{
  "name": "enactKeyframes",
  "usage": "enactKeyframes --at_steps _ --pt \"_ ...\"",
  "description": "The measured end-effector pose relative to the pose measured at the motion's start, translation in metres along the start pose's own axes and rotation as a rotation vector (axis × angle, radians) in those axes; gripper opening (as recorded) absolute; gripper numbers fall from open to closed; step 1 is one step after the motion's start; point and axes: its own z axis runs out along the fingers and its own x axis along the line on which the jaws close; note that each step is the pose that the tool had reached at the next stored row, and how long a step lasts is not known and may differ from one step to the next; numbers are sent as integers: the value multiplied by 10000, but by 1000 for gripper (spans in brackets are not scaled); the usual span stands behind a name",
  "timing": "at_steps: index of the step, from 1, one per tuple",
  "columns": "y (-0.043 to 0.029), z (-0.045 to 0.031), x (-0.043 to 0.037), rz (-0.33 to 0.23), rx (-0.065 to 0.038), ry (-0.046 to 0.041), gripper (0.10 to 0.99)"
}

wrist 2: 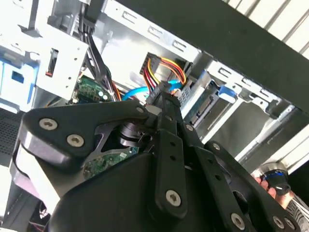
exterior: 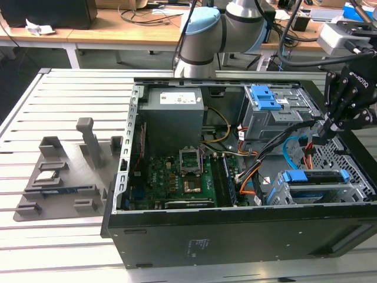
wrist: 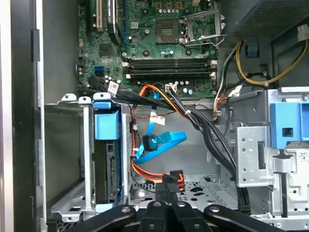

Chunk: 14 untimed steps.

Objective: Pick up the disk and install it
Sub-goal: 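Insert the first disk wire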

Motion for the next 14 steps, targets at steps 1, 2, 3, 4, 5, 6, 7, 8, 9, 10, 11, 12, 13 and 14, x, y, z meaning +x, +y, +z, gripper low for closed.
enactKeyframes --at_steps 1,2,3,4,5,6,7,8,9,10,11,12,13,14 --pt "0 3 -1 3 1 20 106" --pt "0 3 -2 3 0 20 106" --pt "0 4 -3 2 1 20 114" --pt "0 4 -4 2 1 21 173" --pt "0 5 -4 3 1 19 173" --pt "0 5 -5 3 1 20 235" --pt "0 5 -5 3 1 21 302" --pt "0 15 -6 3 1 29 302" --pt "-1 37 -23 3 2 42 302" --pt "-1 65 -62 4 3 83 302" --pt "0 79 -84 6 5 123 302" --pt "0 90 -99 7 5 159 302" --pt "-1 129 -103 10 8 225 302" --pt "-3 165 -100 10 8 230 302"
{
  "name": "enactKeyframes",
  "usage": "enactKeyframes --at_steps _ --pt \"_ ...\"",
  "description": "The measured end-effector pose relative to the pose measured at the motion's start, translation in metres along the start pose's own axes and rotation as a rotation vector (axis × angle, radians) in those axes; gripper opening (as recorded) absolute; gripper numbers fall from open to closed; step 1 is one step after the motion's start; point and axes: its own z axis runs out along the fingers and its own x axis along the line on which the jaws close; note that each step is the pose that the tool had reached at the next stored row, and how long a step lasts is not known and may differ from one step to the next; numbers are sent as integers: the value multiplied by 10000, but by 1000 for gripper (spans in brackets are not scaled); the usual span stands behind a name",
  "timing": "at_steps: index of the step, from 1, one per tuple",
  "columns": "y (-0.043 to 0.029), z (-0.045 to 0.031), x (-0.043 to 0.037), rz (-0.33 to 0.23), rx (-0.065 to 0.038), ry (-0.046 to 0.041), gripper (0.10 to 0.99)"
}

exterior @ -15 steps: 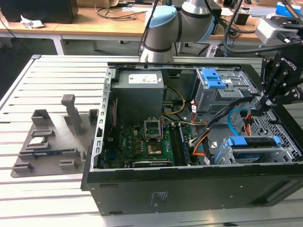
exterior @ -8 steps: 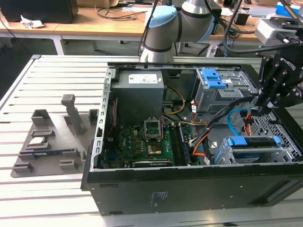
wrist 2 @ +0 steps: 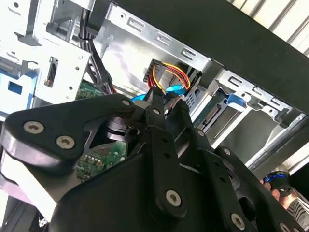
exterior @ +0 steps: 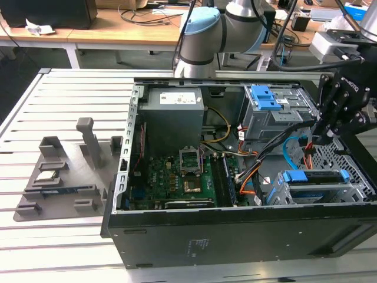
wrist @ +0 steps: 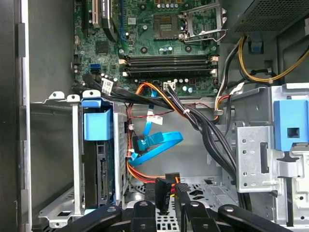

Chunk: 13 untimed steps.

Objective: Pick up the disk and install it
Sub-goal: 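Insert the first disk wire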

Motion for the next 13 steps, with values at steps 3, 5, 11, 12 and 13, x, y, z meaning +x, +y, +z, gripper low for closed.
enactKeyframes --at_steps 3,5,11,12,13 --pt "0 13 1 2 2 44 302" --pt "0 13 1 3 2 61 302" --pt "0 13 1 4 3 100 169" --pt "0 13 1 4 3 105 169" --pt "0 13 1 5 3 110 169"
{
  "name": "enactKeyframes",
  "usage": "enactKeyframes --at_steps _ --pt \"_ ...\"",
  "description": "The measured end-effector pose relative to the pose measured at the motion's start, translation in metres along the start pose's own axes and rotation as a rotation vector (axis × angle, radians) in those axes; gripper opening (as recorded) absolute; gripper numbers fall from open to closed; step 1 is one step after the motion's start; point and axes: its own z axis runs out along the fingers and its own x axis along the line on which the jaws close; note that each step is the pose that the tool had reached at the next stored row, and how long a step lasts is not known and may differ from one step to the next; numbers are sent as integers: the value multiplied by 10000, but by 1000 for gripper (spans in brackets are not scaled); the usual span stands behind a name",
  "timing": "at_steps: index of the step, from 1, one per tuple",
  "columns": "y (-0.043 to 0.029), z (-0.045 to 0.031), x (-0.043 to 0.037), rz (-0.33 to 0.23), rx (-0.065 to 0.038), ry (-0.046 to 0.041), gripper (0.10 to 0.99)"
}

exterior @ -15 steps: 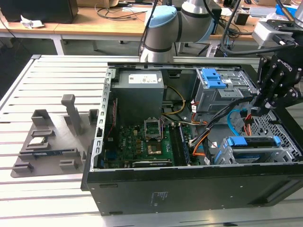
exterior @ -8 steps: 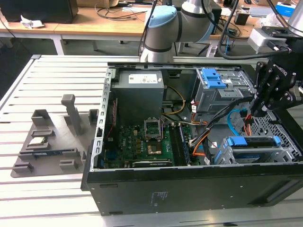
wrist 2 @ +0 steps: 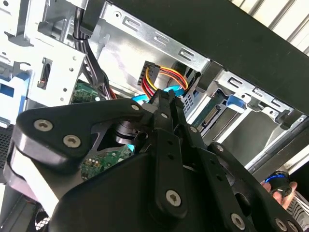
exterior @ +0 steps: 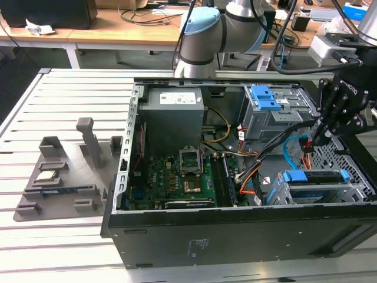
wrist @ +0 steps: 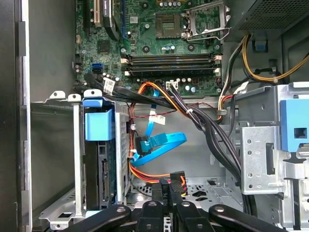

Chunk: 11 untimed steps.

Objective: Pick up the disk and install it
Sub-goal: 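Insert the first disk wire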

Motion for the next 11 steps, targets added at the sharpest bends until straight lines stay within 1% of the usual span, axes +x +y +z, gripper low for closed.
enactKeyframes --at_steps 1,3,5,6,9,11 --pt "0 1 6 0 0 0 169" --pt "-4 6 108 0 1 14 169" --pt "-7 9 171 1 1 31 169" --pt "-8 13 227 2 1 49 169" --pt "-13 22 342 4 3 103 169" --pt "-15 27 401 5 5 146 169"
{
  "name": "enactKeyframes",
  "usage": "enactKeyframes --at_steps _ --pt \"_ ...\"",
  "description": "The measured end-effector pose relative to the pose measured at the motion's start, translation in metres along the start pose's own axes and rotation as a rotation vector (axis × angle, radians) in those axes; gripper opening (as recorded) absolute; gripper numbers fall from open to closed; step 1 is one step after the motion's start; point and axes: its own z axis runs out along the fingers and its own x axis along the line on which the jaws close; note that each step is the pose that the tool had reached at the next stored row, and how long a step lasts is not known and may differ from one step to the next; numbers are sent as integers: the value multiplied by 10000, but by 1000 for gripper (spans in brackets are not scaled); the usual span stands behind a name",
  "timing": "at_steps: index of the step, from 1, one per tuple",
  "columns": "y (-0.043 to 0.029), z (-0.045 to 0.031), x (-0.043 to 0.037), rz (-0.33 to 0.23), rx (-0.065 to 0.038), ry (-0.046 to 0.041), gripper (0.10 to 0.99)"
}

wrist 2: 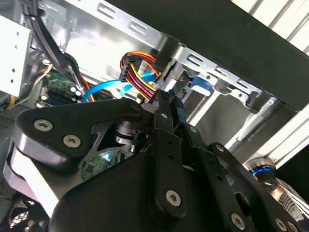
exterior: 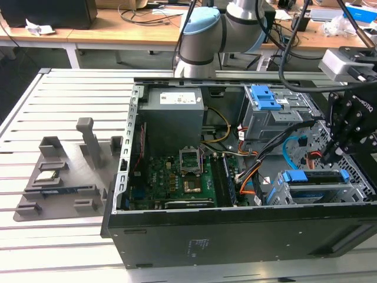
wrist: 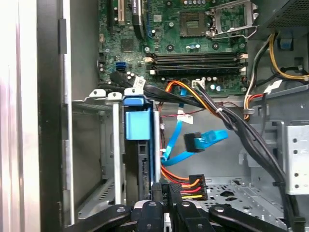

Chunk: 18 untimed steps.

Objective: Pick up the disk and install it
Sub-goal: 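Insert the first disk wire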

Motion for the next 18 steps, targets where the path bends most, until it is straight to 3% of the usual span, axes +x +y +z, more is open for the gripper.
enactKeyframes --at_steps 2,9,18 --pt "-1 4 23 0 1 38 169" --pt "-5 72 75 2 1 37 169" --pt "-7 127 75 7 1 44 169"
